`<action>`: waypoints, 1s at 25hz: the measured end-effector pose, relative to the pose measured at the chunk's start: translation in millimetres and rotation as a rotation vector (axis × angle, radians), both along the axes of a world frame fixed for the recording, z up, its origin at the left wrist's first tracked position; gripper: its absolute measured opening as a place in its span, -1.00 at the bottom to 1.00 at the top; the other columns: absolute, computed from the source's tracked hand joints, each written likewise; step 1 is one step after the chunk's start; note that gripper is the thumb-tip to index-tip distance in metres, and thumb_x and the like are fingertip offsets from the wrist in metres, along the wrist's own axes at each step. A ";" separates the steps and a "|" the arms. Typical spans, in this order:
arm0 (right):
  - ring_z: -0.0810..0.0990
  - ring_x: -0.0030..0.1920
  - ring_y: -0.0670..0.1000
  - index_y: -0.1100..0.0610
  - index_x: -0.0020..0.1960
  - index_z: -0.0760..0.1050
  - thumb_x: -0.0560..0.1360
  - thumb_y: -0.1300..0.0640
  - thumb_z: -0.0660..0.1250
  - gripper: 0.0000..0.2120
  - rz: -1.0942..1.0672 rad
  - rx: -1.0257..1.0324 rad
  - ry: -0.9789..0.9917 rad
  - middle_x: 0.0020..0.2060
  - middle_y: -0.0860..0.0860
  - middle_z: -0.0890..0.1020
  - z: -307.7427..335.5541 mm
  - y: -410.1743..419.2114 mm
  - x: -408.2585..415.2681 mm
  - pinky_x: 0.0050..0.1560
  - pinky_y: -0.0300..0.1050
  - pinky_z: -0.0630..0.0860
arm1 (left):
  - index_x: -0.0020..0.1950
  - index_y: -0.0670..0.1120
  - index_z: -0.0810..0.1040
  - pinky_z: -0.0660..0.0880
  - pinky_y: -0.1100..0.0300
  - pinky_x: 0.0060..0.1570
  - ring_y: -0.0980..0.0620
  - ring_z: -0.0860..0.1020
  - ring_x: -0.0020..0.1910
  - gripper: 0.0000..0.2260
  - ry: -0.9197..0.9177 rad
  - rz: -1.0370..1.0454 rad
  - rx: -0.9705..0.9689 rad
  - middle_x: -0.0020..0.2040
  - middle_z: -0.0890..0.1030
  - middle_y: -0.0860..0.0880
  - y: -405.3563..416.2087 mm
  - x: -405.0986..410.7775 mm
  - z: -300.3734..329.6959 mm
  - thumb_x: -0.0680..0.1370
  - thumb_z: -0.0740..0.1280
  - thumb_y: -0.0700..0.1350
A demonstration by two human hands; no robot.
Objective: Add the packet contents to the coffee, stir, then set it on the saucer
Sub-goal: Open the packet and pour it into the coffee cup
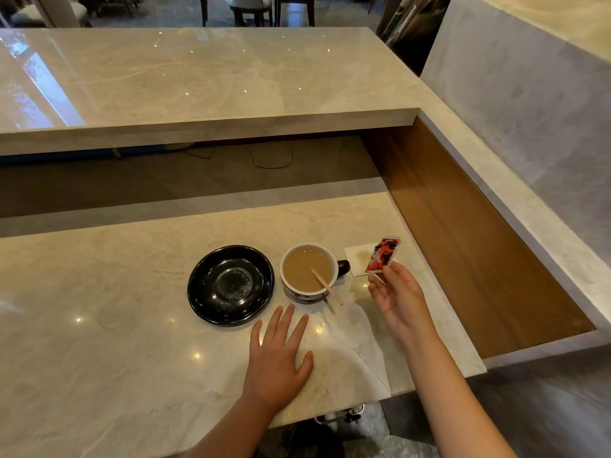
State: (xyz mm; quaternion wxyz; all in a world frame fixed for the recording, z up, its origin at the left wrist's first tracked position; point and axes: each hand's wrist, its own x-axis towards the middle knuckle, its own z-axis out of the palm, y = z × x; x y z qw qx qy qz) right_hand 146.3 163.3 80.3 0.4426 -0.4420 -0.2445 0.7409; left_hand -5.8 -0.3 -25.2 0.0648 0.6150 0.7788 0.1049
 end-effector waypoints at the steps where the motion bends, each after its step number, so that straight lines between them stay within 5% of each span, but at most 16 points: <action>1: 0.64 -0.36 -0.06 0.16 -0.09 0.50 0.52 0.32 0.21 -0.87 -0.025 -0.021 0.000 -0.33 0.04 0.67 -2.9 1.9 8.9 -0.34 -0.23 0.61 | 0.44 0.04 0.31 0.04 -0.16 0.31 -0.09 0.19 0.44 -0.47 -0.001 -0.001 -0.002 0.45 0.31 -0.10 -0.1 0.1 -0.2 0.50 0.14 0.18; 4: 0.58 -0.25 0.05 0.16 0.00 0.53 0.53 0.24 0.25 -0.90 -0.032 0.009 -0.327 -0.18 0.10 0.62 -15.6 7.4 42.5 -0.23 -0.05 0.54 | 0.44 0.04 0.31 0.04 -0.15 0.31 -0.08 0.18 0.44 -0.47 -0.005 0.000 0.006 0.45 0.31 -0.10 -0.3 0.4 -0.7 0.50 0.14 0.18; 7: 0.52 -0.24 0.04 0.18 0.05 0.55 0.53 0.20 0.27 -0.86 0.006 0.083 -0.797 -0.19 0.07 0.58 -32.6 12.9 71.6 -0.29 -0.13 0.45 | 0.45 0.04 0.28 0.03 -0.14 0.32 -0.06 0.14 0.45 -0.46 -0.004 0.001 0.010 0.46 0.29 -0.09 0.1 0.4 -2.1 0.50 0.14 0.18; 12: 0.54 -0.16 0.04 0.19 0.04 0.56 0.51 0.21 0.30 -0.86 0.112 0.284 -1.214 -0.07 0.13 0.65 -53.6 17.6 84.5 -0.20 -0.03 0.52 | 0.46 0.04 0.27 0.00 -0.14 0.33 -0.06 0.12 0.46 -0.46 -0.001 -0.002 0.007 0.48 0.26 -0.09 0.4 -0.1 -3.4 0.51 0.13 0.18; 21: 0.57 -0.14 0.11 0.15 0.12 0.53 0.48 0.15 0.34 -0.77 0.113 0.548 -1.599 0.03 0.14 0.62 -61.9 10.6 79.4 -0.25 -0.07 0.49 | 0.46 0.05 0.27 -0.04 -0.11 0.34 -0.05 0.10 0.45 -0.46 0.024 -0.001 -0.003 0.48 0.26 -0.08 0.7 -0.8 -4.5 0.51 0.13 0.19; 25: 0.57 0.05 0.20 0.19 0.18 0.51 0.47 0.22 0.33 -0.72 0.209 0.930 -1.634 0.12 0.18 0.61 -65.2 -2.1 80.1 -0.02 0.11 0.52 | 0.46 0.05 0.27 -0.04 -0.11 0.34 -0.05 0.10 0.45 -0.46 0.021 0.001 -0.005 0.48 0.26 -0.08 0.2 -1.0 -4.6 0.51 0.13 0.19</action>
